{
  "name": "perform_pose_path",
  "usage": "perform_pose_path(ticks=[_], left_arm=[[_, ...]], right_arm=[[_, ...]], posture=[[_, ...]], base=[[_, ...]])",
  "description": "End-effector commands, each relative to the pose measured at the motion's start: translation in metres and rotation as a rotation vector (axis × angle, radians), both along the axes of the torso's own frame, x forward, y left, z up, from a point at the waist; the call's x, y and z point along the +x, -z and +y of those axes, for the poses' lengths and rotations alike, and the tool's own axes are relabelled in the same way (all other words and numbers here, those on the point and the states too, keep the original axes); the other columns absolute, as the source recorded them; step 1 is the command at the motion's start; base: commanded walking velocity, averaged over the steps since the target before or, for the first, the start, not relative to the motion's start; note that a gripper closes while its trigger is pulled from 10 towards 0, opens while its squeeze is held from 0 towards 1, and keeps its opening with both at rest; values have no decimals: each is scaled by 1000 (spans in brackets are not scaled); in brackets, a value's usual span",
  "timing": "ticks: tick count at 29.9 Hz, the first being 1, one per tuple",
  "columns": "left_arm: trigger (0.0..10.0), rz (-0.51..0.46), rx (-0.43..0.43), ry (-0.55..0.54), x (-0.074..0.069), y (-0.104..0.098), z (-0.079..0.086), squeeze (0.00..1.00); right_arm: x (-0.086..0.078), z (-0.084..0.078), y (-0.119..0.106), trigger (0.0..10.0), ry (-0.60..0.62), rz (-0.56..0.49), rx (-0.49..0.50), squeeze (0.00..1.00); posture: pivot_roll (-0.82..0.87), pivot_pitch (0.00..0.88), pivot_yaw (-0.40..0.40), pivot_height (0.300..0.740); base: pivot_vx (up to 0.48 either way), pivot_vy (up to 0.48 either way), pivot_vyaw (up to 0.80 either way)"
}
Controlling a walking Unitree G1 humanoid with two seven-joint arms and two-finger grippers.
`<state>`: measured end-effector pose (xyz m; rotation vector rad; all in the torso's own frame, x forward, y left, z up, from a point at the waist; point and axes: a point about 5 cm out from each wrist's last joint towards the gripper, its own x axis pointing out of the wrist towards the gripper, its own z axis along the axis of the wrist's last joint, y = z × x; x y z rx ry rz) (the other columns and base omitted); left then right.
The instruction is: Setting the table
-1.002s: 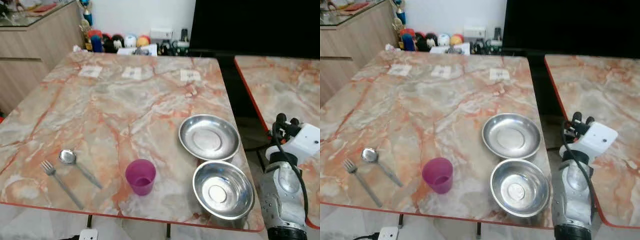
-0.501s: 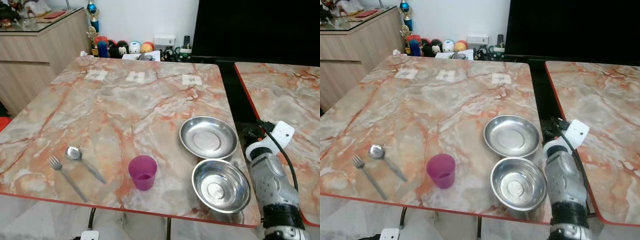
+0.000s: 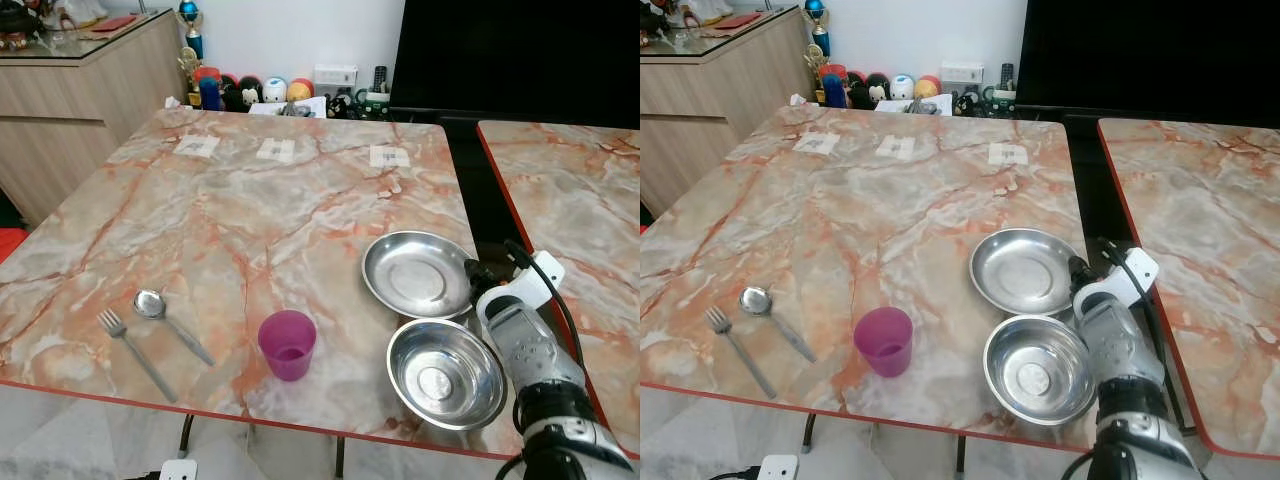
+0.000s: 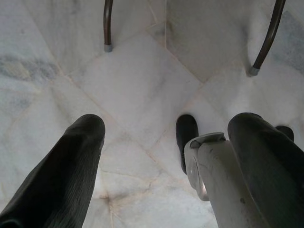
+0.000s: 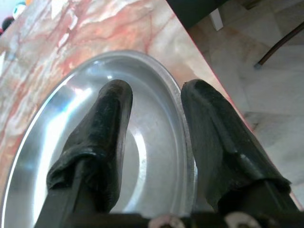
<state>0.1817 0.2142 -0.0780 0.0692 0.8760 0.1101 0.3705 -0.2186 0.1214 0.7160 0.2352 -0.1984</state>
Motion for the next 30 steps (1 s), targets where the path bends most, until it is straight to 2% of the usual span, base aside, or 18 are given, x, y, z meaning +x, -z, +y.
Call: perform_pose_path(ticks=[1, 7, 20, 30], left_arm=[[10000, 22, 2, 1, -4, 2, 3, 0], [10000, 23, 1, 2, -4, 2, 3, 0], [10000, 28, -2, 9, -5, 2, 2, 0], [10000, 32, -1, 21, -5, 3, 1, 0]], right_arm=[[3, -1, -2, 10000, 6, -5, 19, 0], [6, 0, -4, 10000, 0, -12, 34, 0], [4, -8, -5, 10000, 36, -22, 41, 0], [4, -5, -3, 10000, 21, -8, 51, 0]], posture=[[41, 73, 11, 740], [44, 74, 12, 740], [41, 75, 12, 740], [48, 74, 9, 740]], base=[[0, 0, 0], [0, 0, 0], [0, 0, 0], [0, 0, 0]])
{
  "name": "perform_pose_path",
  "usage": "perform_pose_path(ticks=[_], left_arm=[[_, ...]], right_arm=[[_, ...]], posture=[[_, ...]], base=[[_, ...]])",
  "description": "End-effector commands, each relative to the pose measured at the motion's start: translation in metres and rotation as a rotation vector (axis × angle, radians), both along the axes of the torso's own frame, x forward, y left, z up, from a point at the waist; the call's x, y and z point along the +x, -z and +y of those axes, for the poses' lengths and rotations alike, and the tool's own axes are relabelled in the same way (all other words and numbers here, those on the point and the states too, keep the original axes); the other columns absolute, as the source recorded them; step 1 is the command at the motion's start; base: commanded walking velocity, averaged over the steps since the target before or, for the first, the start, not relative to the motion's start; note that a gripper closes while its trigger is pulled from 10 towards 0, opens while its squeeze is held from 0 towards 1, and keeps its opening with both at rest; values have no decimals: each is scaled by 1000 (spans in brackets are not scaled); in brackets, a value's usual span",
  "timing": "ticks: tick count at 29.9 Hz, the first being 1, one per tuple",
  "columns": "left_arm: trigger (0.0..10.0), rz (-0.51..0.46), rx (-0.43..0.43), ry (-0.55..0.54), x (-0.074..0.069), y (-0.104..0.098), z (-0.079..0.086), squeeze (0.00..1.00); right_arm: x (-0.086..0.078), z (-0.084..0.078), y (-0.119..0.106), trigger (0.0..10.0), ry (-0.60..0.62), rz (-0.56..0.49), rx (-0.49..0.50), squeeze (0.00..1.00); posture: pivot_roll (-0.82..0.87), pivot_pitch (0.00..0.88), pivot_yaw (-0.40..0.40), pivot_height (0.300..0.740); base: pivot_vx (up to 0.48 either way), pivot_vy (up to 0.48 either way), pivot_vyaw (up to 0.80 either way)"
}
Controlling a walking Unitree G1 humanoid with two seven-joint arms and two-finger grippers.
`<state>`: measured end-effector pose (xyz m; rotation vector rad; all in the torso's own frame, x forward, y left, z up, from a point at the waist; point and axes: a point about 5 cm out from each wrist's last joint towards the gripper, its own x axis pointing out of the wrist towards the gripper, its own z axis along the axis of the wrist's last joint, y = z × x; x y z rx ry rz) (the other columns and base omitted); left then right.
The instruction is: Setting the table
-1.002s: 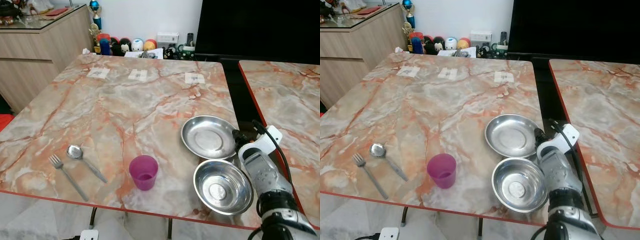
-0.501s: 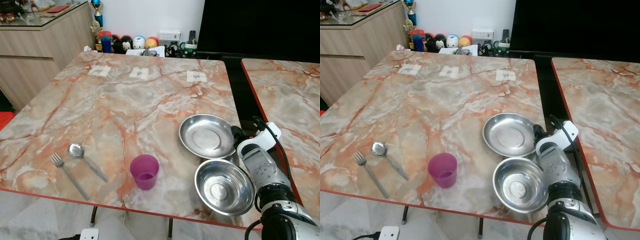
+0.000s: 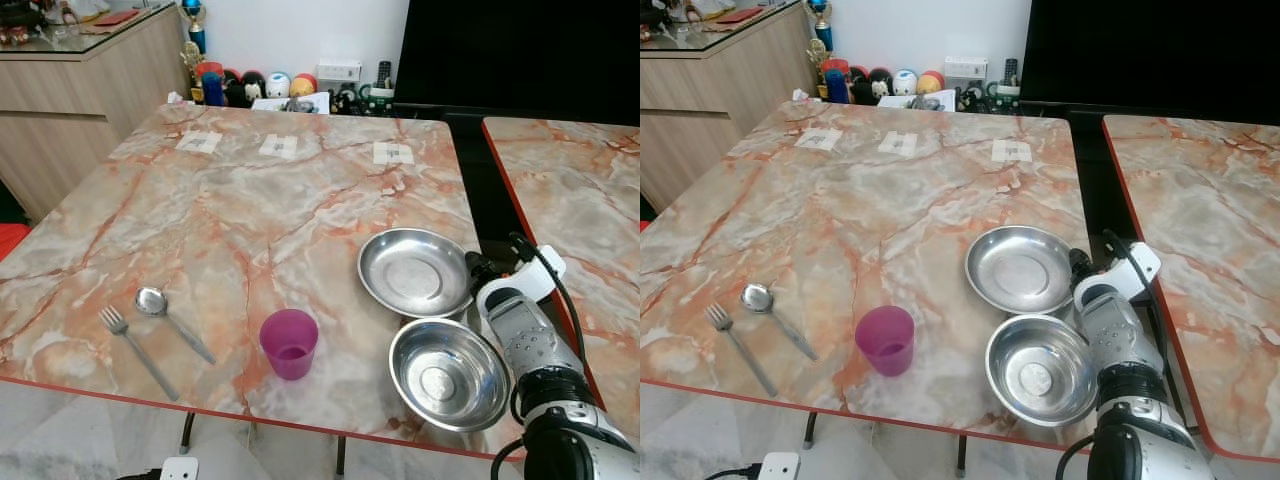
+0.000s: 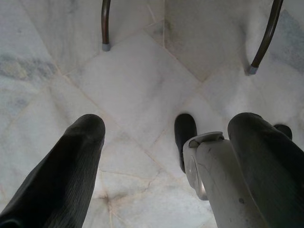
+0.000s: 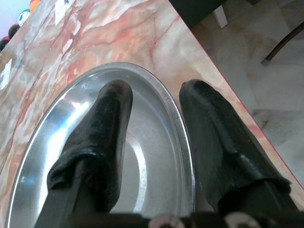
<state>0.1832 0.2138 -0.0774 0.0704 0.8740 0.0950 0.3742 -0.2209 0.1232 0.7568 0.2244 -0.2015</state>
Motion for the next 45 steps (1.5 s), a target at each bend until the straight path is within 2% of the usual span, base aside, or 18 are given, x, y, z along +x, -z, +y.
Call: perform_pose_path(ticks=[1, 9, 13, 14, 15, 16, 17, 18, 21, 24, 29, 33, 38, 45], left_arm=[[10000, 34, 4, 8, -6, 3, 1, 0], [10000, 40, 3, 18, -8, 4, 0, 0], [10000, 39, 6, 26, -8, 4, 0, 0], [10000, 39, 6, 26, -8, 4, 0, 0], [10000, 40, 7, 27, -8, 4, 0, 0], [10000, 40, 7, 28, -8, 4, 1, 0], [10000, 40, 7, 28, -8, 4, 1, 0], [10000, 41, 8, 29, -8, 4, 1, 0], [10000, 43, 8, 32, -9, 4, 1, 0], [10000, 46, 4, 35, -9, 5, 0, 0], [10000, 46, 7, 40, -9, 5, 0, 0], [10000, 47, 12, 42, -9, 5, 1, 0], [10000, 47, 16, 48, -9, 4, 2, 0], [10000, 41, 27, 49, -8, 3, 3, 0]], right_arm=[[1, -3, -2, 10000, 9, 2, 14, 0], [-4, -5, 2, 10000, -1, 15, 10, 0], [-6, -14, -14, 10000, 29, -128, -72, 0], [-6, -14, -14, 10000, 29, -128, -72, 0], [-7, -16, -21, 10000, 46, -181, -111, 0], [-10, -19, -33, 10000, 65, -269, -194, 0], [-10, -19, -33, 10000, 65, -269, -194, 0], [-13, -19, -37, 10000, 80, -308, -236, 0], [-17, -18, -35, 10000, 74, -312, -219, 0], [-21, -15, -21, 10000, 42, -230, -221, 0], [-28, -22, 5, 10000, 31, -35, -228, 0], [-33, -23, 13, 10000, 17, 1, -187, 0], [-32, -10, 19, 10000, -48, 21, -82, 0], [-28, -2, 18, 10000, -68, 14, -68, 0]], posture=[[48, 74, 9, 740], [44, 76, 10, 740], [44, 86, 14, 740], [44, 86, 14, 740], [42, 87, 13, 740], [42, 89, 14, 740], [42, 89, 14, 740], [41, 88, 14, 740], [41, 88, 14, 740], [43, 91, 14, 740], [45, 92, 12, 740], [43, 92, 14, 740], [48, 93, 17, 740], [53, 92, 17, 740]], base=[[0, 0, 0], [0, 0, 0], [0, 0, 0], [0, 0, 0], [0, 0, 0], [0, 0, 0], [0, 0, 0], [0, 0, 0], [0, 0, 0], [0, 0, 0], [0, 0, 0], [0, 0, 0], [0, 0, 0], [0, 0, 0]])
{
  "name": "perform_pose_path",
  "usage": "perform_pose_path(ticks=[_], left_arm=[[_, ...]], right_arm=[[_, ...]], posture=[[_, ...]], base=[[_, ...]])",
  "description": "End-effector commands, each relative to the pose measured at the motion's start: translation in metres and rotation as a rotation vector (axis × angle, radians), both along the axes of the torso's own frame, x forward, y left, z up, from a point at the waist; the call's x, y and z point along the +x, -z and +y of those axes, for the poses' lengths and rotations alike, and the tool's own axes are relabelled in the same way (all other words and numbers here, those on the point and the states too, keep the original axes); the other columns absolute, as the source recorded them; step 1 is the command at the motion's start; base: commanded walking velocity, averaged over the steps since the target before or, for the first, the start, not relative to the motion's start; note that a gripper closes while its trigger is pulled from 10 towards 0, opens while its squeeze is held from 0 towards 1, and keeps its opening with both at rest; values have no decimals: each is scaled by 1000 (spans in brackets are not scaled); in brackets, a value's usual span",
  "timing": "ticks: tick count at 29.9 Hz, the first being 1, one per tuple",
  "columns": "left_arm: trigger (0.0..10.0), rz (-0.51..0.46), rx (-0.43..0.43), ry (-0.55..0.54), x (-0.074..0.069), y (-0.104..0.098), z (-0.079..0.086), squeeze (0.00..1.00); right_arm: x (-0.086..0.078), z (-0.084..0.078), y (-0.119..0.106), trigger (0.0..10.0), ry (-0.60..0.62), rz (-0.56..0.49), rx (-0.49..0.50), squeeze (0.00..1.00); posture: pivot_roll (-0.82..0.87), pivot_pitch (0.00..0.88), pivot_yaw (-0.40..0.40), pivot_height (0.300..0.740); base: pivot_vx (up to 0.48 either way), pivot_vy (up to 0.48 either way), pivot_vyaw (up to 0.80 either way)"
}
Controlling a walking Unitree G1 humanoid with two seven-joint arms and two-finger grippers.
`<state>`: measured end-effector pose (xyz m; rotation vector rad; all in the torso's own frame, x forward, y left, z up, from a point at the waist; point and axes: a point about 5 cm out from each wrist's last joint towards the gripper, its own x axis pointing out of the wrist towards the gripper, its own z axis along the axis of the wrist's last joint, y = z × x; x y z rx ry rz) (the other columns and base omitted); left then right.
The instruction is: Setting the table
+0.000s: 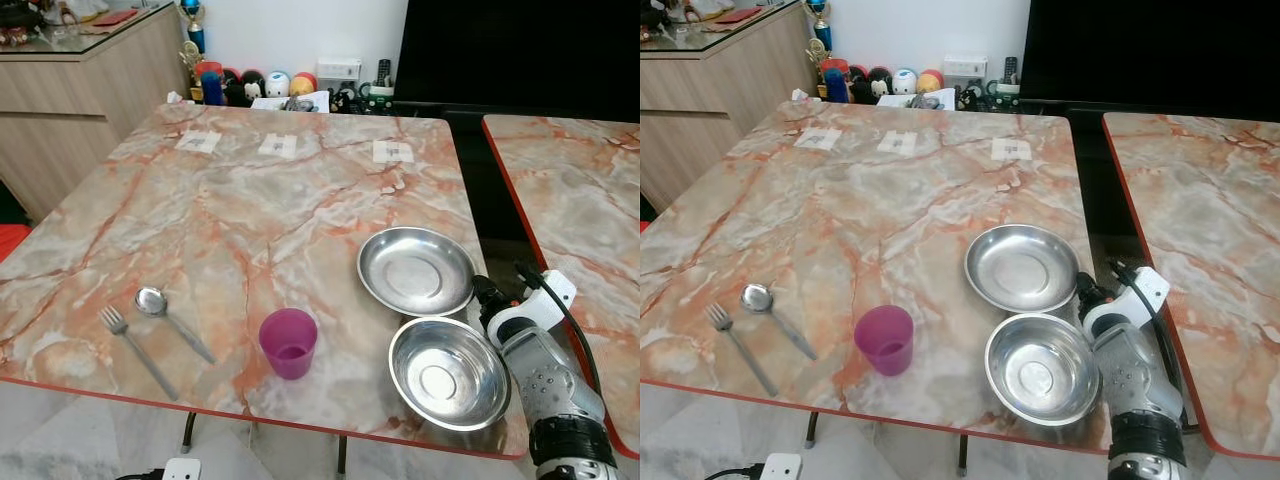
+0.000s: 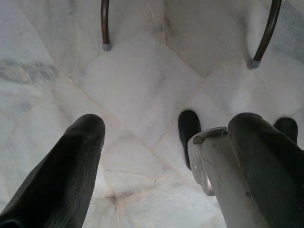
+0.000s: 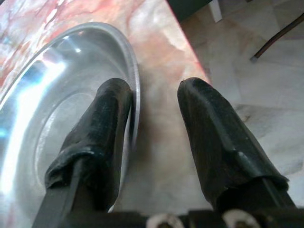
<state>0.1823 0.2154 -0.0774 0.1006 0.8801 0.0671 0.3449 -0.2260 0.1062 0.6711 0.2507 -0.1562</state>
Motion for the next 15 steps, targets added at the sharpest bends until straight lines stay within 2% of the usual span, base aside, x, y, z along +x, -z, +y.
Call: perform_pose_path(ticks=[1, 4, 7, 15], left_arm=[[10000, 32, 13, 13, -7, 3, 2, 0], [10000, 32, 13, 14, -7, 3, 2, 0], [10000, 35, 10, 19, -8, 4, 1, 0], [10000, 35, 7, 26, -7, 4, 0, 0]], right_arm=[[2, 2, -1, 10000, 0, -11, 14, 0], [3, -1, -5, 10000, 12, -31, 20, 0], [2, -1, -2, 10000, 8, 2, 15, 0], [5, 8, 3, 10000, -33, 54, 21, 0]], posture=[[53, 92, 17, 740], [51, 93, 19, 740], [49, 93, 20, 740], [55, 94, 19, 740]], base=[[0, 0, 0], [0, 0, 0], [0, 0, 0], [0, 0, 0]])
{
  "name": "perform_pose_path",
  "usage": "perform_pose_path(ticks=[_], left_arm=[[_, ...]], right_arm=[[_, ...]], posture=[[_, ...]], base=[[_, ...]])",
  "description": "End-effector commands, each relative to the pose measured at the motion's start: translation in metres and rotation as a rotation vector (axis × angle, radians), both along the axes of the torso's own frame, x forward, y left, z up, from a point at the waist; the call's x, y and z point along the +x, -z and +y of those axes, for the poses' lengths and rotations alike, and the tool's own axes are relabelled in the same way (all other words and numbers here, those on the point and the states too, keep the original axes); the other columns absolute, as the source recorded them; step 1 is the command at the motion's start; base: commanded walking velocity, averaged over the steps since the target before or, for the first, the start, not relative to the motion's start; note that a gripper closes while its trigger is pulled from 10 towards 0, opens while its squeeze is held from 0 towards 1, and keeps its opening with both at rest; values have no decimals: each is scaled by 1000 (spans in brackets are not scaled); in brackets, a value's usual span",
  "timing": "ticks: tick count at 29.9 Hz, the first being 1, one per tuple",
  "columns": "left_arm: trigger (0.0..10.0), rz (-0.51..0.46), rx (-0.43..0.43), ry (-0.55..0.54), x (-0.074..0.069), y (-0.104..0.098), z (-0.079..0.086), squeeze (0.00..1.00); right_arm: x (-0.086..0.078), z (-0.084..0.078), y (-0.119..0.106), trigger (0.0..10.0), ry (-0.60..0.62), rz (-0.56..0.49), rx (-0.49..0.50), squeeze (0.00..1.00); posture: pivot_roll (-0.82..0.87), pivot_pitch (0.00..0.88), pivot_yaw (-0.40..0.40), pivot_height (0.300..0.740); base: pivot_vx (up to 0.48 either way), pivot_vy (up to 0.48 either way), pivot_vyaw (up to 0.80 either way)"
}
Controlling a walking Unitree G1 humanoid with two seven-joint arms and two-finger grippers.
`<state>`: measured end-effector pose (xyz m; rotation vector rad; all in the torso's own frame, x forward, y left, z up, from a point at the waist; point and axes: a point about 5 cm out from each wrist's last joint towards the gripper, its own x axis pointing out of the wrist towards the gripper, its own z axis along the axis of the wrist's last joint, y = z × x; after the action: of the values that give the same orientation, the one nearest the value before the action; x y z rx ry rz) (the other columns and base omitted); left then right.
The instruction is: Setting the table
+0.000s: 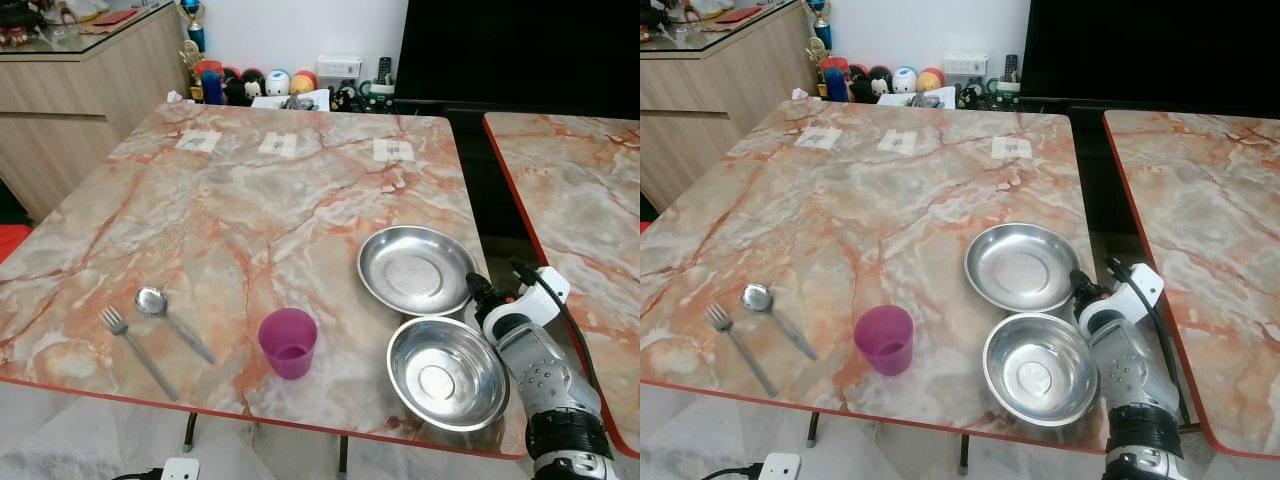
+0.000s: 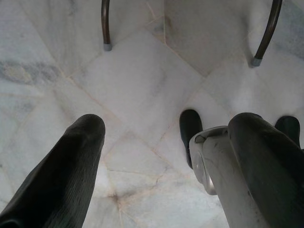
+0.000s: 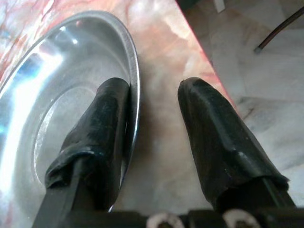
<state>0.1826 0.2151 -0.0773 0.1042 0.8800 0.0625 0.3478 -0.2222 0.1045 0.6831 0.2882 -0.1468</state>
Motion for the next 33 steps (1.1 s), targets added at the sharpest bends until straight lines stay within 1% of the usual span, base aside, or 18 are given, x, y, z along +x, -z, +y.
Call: perform_pose_path(ticks=[1, 19, 20, 21, 22, 33], left_arm=[[10000, 35, 5, 20, -7, 4, 0, 0], [10000, 25, 8, 30, -2, 2, -2, 0], [10000, 26, 6, 30, -2, 2, -2, 0], [10000, 28, 3, 30, -3, 2, -2, 0], [10000, 30, 0, 32, -3, 2, -3, 0], [10000, 40, -17, 37, -4, 4, -6, 0]], right_arm=[[3, 5, 1, 10000, -17, 23, 6, 0], [16, 13, -4, 10000, -21, 27, 54, 0], [16, 14, -4, 4627, -20, 29, 56, 0], [17, 14, -3, 3608, -18, 34, 57, 0], [17, 15, -3, 0, -19, 41, 56, 0], [16, 17, 5, 0, -22, 97, 53, 0]], posture=[[57, 93, 19, 740], [61, 89, 18, 740], [63, 89, 17, 740], [63, 89, 17, 740], [63, 89, 17, 740], [62, 90, 14, 740]], base=[[0, 0, 0], [0, 0, 0], [0, 0, 0], [0, 0, 0], [0, 0, 0], [0, 0, 0]])
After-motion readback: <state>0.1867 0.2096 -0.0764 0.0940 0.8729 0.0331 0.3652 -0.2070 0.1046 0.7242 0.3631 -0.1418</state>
